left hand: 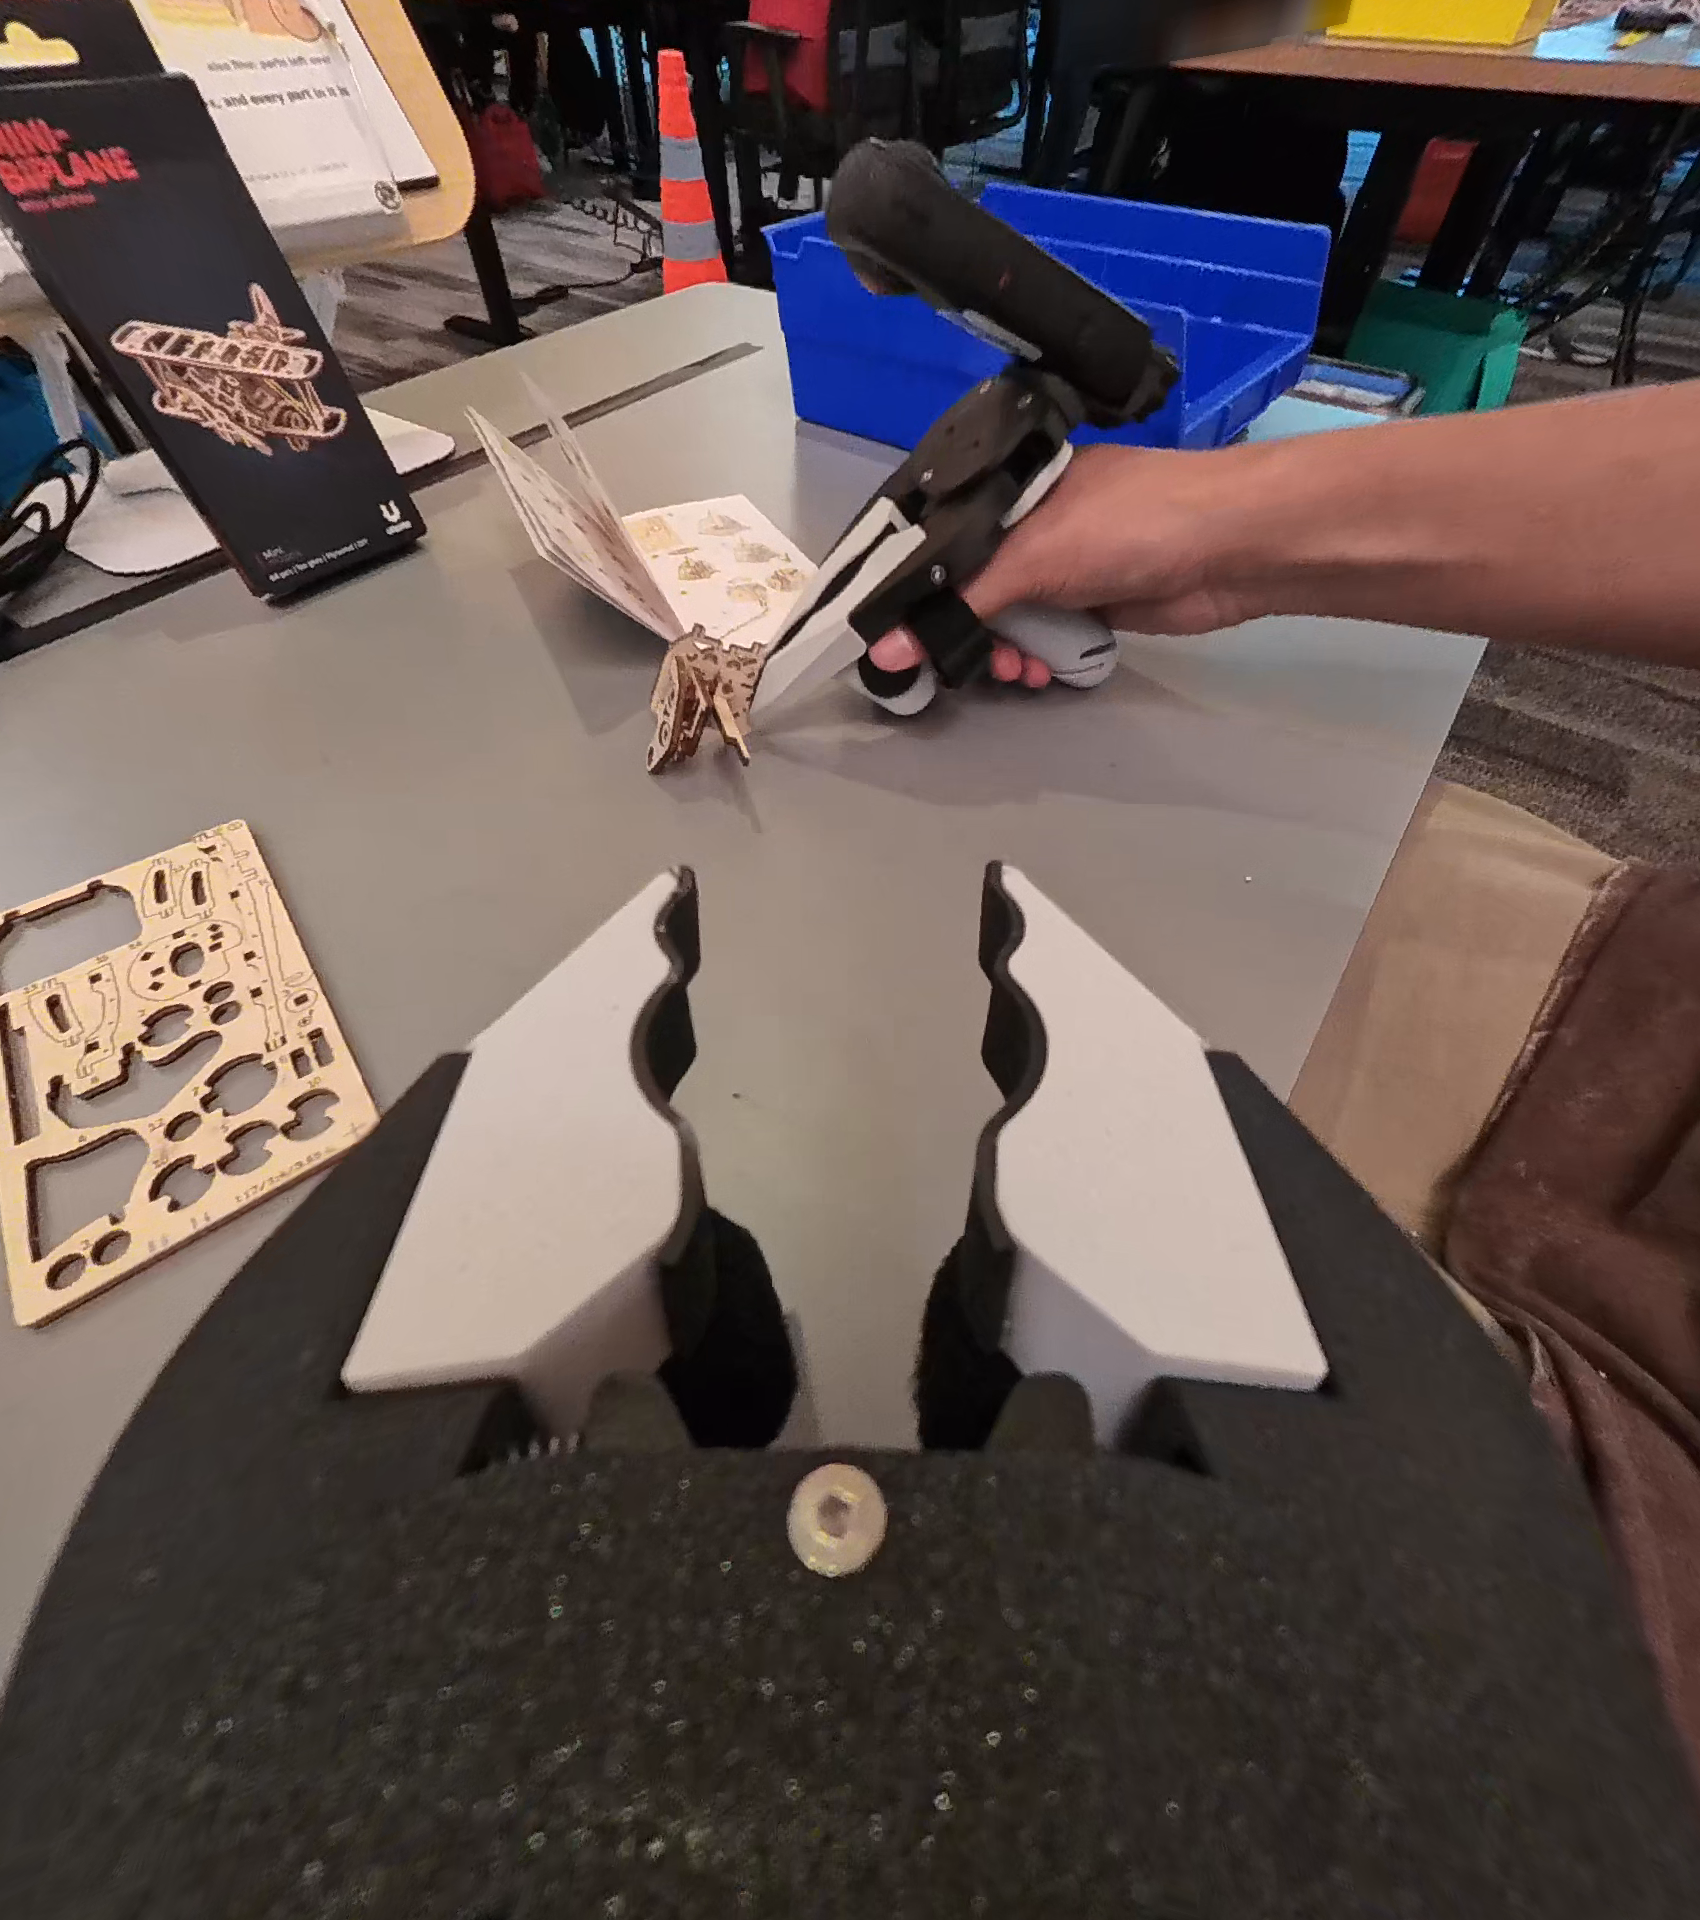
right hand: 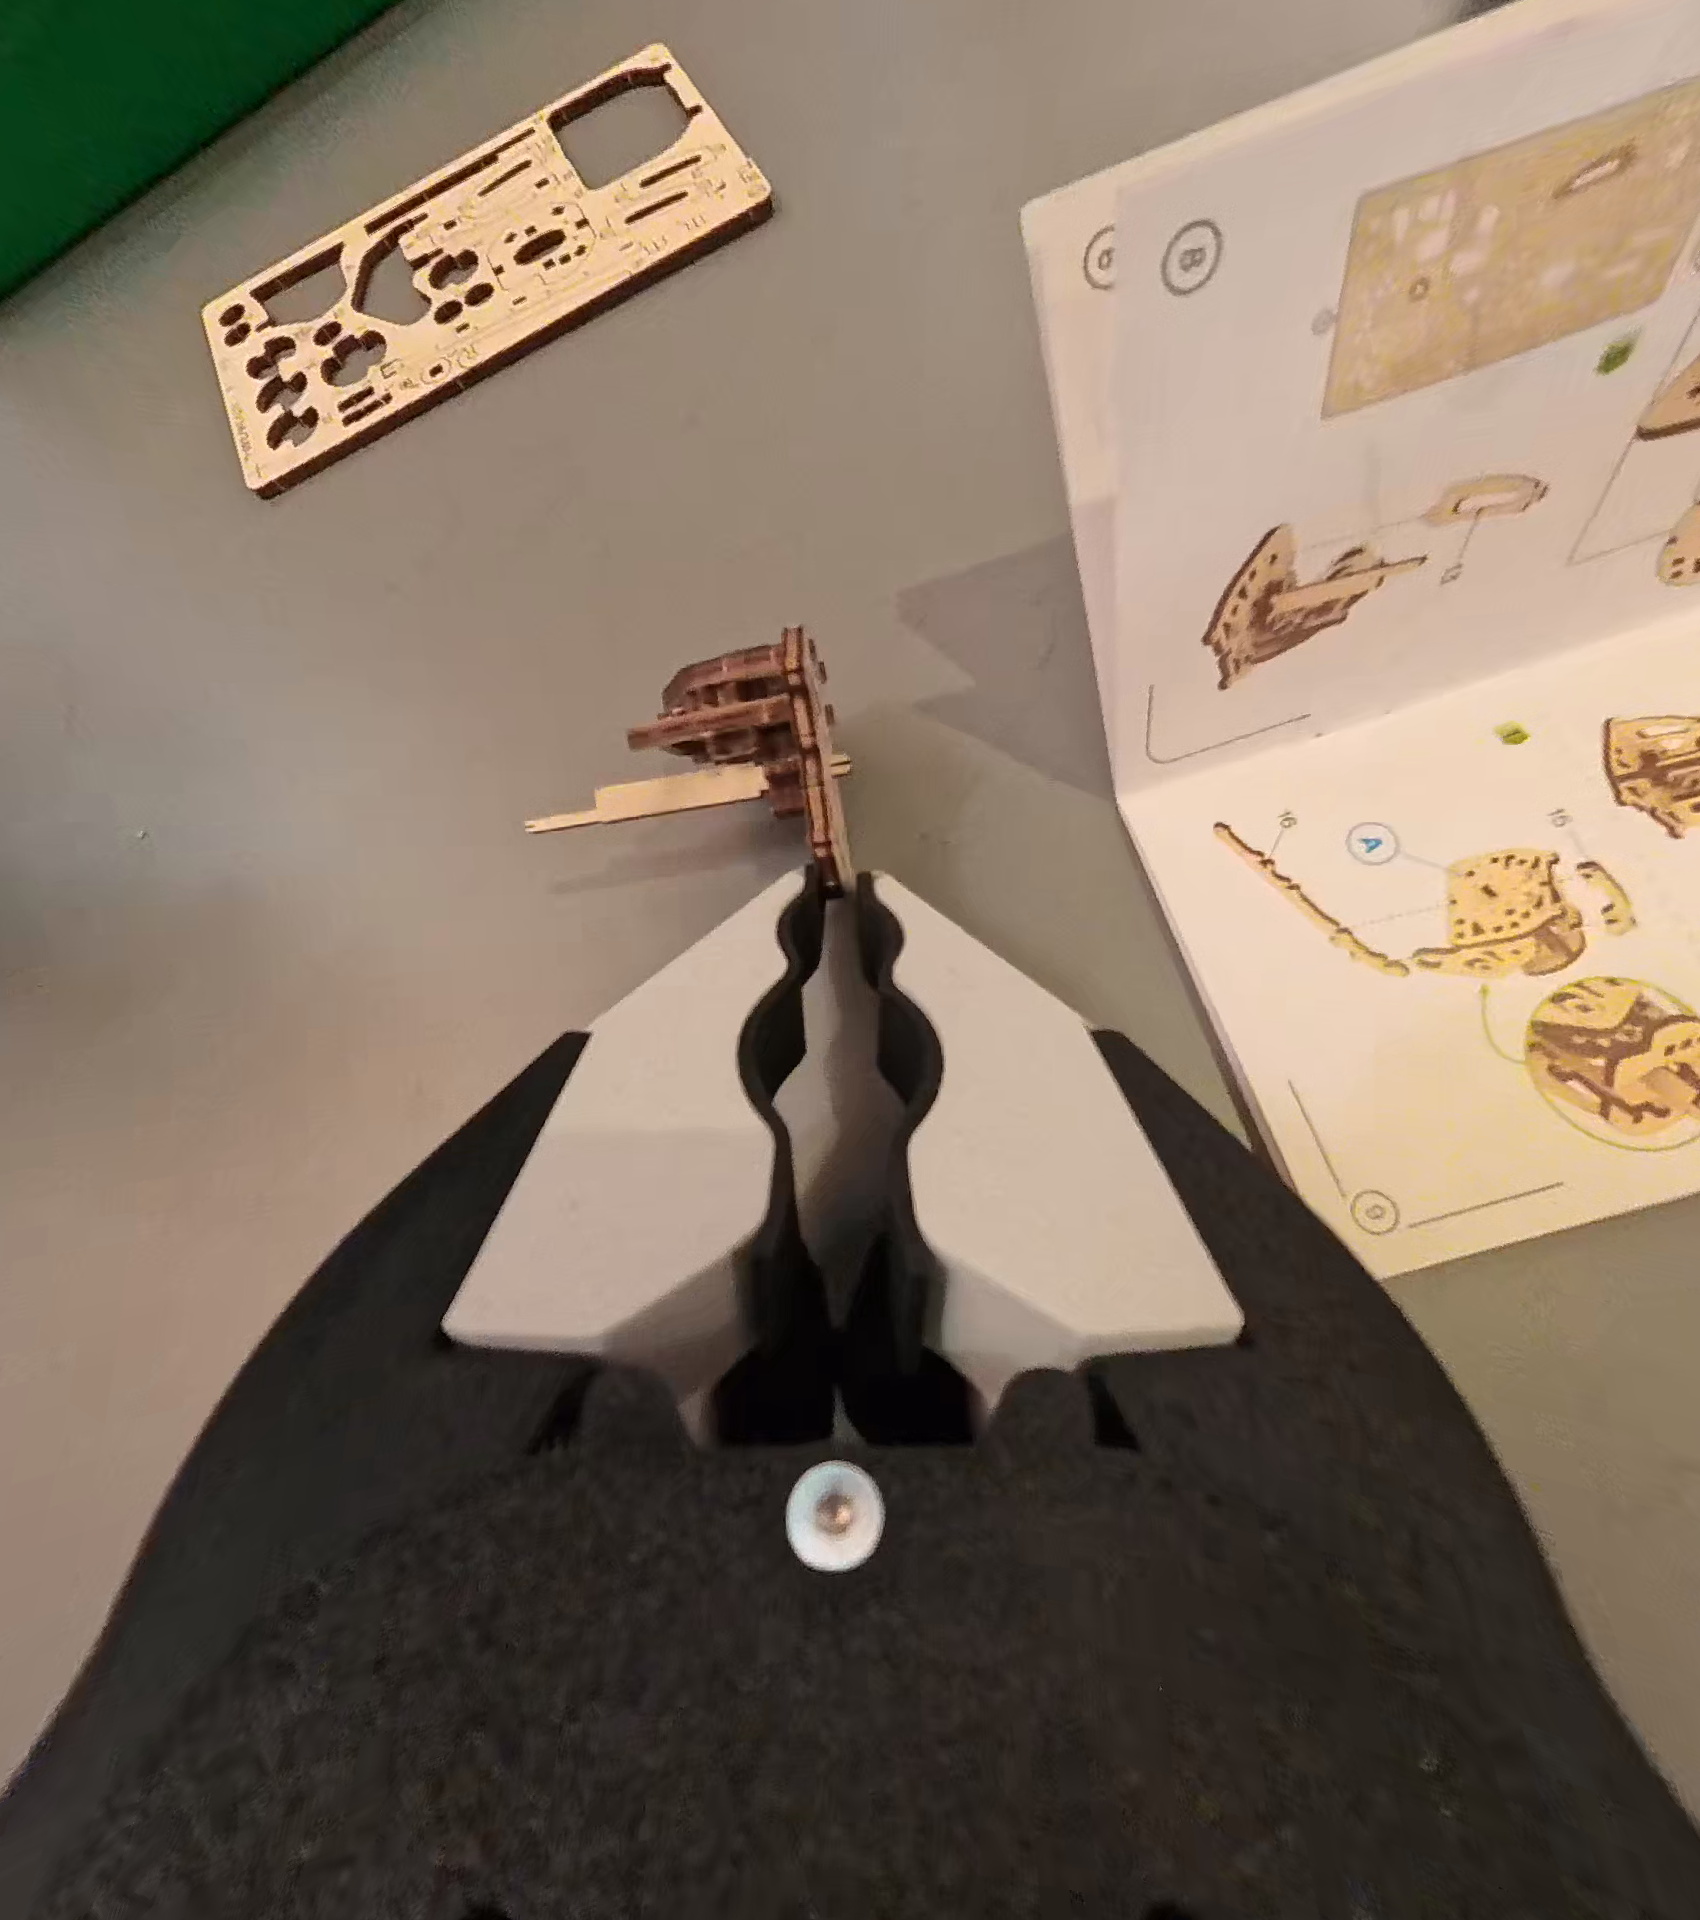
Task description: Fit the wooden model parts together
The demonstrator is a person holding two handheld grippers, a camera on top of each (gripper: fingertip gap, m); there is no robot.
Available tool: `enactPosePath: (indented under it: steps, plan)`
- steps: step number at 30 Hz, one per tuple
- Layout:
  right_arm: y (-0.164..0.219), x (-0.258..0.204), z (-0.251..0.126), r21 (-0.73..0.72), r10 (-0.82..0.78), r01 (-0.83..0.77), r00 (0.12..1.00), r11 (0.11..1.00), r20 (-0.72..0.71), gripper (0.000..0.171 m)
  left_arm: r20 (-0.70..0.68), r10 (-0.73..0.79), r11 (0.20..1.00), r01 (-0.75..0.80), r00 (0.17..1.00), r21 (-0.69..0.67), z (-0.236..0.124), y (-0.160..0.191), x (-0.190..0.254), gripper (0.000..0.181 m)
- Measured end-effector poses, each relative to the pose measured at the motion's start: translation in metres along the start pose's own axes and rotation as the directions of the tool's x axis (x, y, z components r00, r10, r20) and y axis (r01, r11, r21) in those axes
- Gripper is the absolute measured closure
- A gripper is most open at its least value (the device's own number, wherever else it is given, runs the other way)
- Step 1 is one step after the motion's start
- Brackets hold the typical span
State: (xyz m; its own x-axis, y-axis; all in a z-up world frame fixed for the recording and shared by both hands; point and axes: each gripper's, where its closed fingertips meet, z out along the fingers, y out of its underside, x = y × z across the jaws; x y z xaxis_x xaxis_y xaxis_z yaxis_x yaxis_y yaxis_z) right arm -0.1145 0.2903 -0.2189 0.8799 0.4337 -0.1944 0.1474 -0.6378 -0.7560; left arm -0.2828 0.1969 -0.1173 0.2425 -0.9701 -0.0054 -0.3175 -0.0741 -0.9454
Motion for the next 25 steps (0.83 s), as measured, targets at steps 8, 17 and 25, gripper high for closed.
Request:
enactPosePath:
  steps: [8,17,25]
  plan:
    - [-0.005,-0.021,-0.045,0.125,0.055,-0.061,0.997,0.990,0.058,0.155,0.025,0.016,0.998,-0.014,1.000,-0.054,0.007,0.016,-0.005,0.127]
    - [0.041,-0.076,-0.143,0.319,0.037,0.015,0.987,0.948,-0.156,0.132,0.148,0.064,0.995,-0.052,0.987,-0.086,0.012,0.018,-0.013,0.132]
    - [0.040,-0.078,-0.147,0.305,0.049,-0.006,0.990,0.952,-0.134,0.137,0.227,0.068,0.993,-0.043,0.972,-0.114,0.012,0.019,-0.016,0.133]
